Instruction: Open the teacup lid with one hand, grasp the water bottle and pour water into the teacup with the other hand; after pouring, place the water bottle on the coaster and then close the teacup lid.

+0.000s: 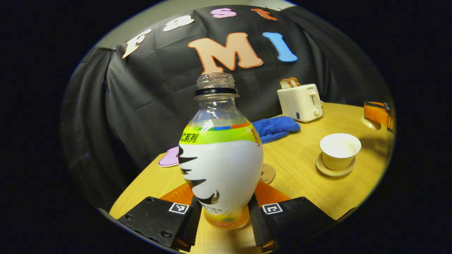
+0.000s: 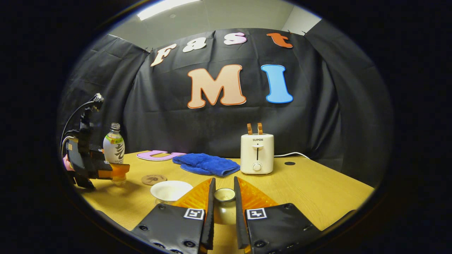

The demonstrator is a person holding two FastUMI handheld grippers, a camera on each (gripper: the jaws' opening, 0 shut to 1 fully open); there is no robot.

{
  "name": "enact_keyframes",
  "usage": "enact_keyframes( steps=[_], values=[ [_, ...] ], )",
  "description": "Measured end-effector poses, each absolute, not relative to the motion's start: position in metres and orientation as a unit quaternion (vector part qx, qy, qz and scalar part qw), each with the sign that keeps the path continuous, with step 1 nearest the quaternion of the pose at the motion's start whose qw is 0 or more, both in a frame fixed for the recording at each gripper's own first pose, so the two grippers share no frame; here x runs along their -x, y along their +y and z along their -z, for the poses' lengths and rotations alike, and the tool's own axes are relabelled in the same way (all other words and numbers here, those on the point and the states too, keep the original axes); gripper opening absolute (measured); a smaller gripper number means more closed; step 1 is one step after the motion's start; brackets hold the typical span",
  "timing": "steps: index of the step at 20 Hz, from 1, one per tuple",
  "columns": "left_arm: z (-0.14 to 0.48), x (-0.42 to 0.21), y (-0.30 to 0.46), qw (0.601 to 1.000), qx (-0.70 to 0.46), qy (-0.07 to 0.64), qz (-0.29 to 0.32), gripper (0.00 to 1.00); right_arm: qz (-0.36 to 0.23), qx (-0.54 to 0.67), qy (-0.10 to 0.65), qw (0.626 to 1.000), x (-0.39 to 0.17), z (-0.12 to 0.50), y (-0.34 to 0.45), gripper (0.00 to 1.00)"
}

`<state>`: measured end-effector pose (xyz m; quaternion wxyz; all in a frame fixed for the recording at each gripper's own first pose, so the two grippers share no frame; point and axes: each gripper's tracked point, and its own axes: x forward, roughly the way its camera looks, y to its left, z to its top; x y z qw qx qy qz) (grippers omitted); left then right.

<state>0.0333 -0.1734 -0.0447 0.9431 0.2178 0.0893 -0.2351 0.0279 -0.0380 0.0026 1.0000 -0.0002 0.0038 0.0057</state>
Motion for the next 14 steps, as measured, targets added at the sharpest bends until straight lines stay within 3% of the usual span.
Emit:
enact_keyframes(
  steps=[6, 10, 12, 14],
  values=[
    [0.017, -0.039, -0.187, 0.857, -0.472, 0.017, 0.208, 0.57, 0.017, 0.002, 0.002, 1.000, -0.030, -0.003, -0.059, 0.30],
    [0.003, -0.035, -0.188, 0.767, -0.612, -0.011, 0.192, 0.57, 0.032, 0.002, 0.001, 0.999, -0.031, -0.004, -0.074, 0.31],
    [-0.005, -0.039, -0.194, 0.720, -0.667, -0.027, 0.189, 0.57, 0.037, 0.002, 0.001, 0.999, -0.031, -0.003, -0.079, 0.29],
    [-0.004, -0.042, -0.196, 0.700, -0.688, -0.027, 0.189, 0.57, 0.038, 0.003, 0.000, 0.999, -0.032, -0.004, -0.079, 0.29]
  ],
)
